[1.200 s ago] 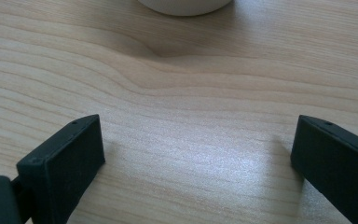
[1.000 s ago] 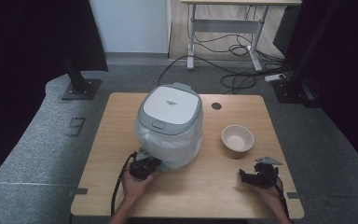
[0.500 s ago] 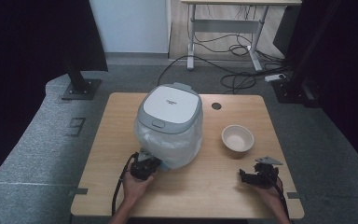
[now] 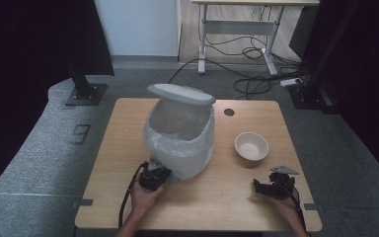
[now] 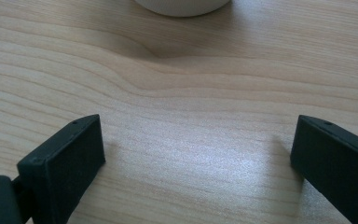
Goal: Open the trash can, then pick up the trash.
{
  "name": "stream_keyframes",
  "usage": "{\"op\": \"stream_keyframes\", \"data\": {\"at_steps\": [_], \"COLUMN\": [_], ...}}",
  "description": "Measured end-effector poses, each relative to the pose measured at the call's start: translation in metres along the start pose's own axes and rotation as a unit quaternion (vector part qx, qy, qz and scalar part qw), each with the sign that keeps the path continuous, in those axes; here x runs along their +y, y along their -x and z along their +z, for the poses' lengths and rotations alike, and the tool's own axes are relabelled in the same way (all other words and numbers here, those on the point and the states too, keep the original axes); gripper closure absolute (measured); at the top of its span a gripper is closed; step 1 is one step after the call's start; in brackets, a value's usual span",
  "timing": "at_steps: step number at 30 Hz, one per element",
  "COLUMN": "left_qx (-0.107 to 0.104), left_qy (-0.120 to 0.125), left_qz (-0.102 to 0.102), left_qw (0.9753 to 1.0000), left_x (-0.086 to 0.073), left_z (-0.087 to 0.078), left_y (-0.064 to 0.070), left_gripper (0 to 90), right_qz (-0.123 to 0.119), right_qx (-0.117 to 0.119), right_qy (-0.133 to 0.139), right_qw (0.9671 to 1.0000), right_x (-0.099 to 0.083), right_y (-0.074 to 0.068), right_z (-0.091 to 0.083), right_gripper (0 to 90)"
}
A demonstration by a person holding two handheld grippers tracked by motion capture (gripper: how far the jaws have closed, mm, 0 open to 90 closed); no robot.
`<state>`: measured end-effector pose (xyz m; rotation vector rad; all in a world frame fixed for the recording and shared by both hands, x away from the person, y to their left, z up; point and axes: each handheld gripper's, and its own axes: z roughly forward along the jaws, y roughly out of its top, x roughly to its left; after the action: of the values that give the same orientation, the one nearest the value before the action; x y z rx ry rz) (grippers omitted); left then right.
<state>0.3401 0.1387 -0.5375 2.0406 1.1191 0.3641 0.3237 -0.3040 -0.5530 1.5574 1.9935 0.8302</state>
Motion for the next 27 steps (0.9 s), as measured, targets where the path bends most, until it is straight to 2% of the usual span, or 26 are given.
{"op": "stream_keyframes", "data": {"at_steps": [21,23,24,27], "left_qx": [-0.004,-0.004,-0.005,-0.005], "left_qy": [0.000,0.000,-0.001,0.000], "left_qz": [-0.002,-0.003,-0.003,-0.004], "left_qw": [1.0000,1.0000,1.0000,1.0000], "left_x": [-0.0011,-0.0011,-0.0010,-0.0010], "left_z": [0.0003,0.0003,0.0002,0.0003], "left_y": [-0.0009,-0.0011,-0.0013,-0.0014], "left_gripper": [90.0,90.0,90.0,90.0], "right_qz": [0.000,-0.001,0.001,0.008], "right_qx": [0.000,0.001,-0.001,-0.003], "right_qy": [0.000,0.002,0.005,0.017], "right_qw": [1.0000,1.0000,1.0000,0.9998], "right_x": [0.0001,0.0001,0.0002,0.0017], "right_y": [0.0000,0.0005,0.0017,0.0041], "right_z": [-0.0001,-0.0005,-0.0020,-0.0064], "right_gripper": [2.0,4.2,8.6,10.4]}}
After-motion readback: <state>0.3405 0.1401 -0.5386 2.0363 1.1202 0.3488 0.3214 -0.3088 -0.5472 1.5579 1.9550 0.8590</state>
